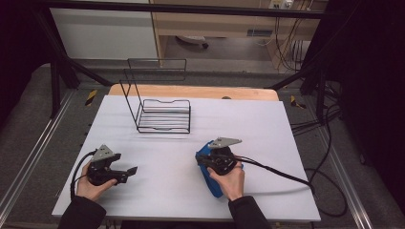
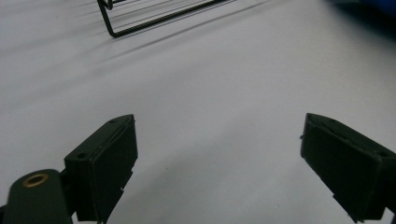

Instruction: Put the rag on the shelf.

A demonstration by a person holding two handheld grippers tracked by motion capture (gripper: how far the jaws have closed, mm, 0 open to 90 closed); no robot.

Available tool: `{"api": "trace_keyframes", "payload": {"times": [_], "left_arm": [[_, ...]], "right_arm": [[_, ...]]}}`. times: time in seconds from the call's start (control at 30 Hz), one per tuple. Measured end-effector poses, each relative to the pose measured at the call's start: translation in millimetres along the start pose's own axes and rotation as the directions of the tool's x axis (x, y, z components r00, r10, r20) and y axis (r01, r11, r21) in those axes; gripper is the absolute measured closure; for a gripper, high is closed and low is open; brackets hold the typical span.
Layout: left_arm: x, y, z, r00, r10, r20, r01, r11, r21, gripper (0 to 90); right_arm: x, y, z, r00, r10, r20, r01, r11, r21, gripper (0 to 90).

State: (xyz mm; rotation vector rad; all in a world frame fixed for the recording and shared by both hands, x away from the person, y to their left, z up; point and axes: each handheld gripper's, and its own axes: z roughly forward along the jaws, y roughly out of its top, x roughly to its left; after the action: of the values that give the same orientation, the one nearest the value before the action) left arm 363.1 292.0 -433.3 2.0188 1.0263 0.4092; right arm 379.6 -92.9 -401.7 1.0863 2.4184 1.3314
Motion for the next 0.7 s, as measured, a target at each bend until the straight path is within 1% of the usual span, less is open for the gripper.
{"api": "trace_keyframes", "payload": {"times": [0.03,0.2,0.27,0.37,0.4,0.43,0.53,0.6,0.67,0.7], "left_arm": [[0.1,0.1,0.0,1.0,-0.001,0.0,0.001,1.0,0.0,10.7],[0.1,0.6,0.6,1.0,-0.005,0.0,0.005,1.0,0.0,10.7],[0.3,0.5,0.4,1.0,-0.005,-0.001,0.005,1.0,0.0,10.7],[1.2,0.3,0.0,1.0,-0.009,-0.001,0.009,1.0,-0.002,10.6],[1.2,0.3,0.0,1.0,-0.009,-0.001,0.009,1.0,-0.002,10.6],[1.4,0.2,0.0,1.0,-0.009,-0.002,0.009,1.0,-0.002,10.6],[1.7,0.3,0.2,0.9999,-0.01,-0.002,0.01,0.9999,-0.001,10.6],[2.2,0.4,0.1,0.9999,-0.011,-0.004,0.011,0.9999,-0.001,10.6],[2.4,0.4,0.0,0.9999,-0.013,-0.004,0.013,0.9999,-0.001,10.4],[2.5,0.4,0.0,0.9999,-0.014,-0.005,0.014,0.9999,-0.001,10.4]], "right_arm": [[2.5,1.6,3.3,1.0,-0.002,-0.003,0.002,1.0,0.003,83.7],[15.1,10.9,20.6,0.9988,-0.039,-0.03,0.039,0.999,0.02,83.7],[21.1,14.6,27.8,0.9974,-0.061,-0.038,0.062,0.9977,0.028,83.7],[30.1,18.6,38.3,0.9948,-0.08,-0.063,0.083,0.9956,0.043,83.7],[30.1,18.6,38.3,0.9948,-0.08,-0.063,0.083,0.9956,0.043,83.7],[35.9,19.7,45.5,0.9926,-0.093,-0.078,0.098,0.9939,0.051,83.6],[44.9,19.8,55.5,0.9889,-0.109,-0.1,0.116,0.991,0.066,83.6],[49.7,18.7,61.3,0.9857,-0.115,-0.123,0.125,0.9896,0.072,83.6],[54.9,17.4,66.9,0.9826,-0.13,-0.133,0.142,0.9861,0.086,83.6],[57.5,16.6,69.4,0.9816,-0.129,-0.141,0.143,0.9853,0.093,83.5]]}}
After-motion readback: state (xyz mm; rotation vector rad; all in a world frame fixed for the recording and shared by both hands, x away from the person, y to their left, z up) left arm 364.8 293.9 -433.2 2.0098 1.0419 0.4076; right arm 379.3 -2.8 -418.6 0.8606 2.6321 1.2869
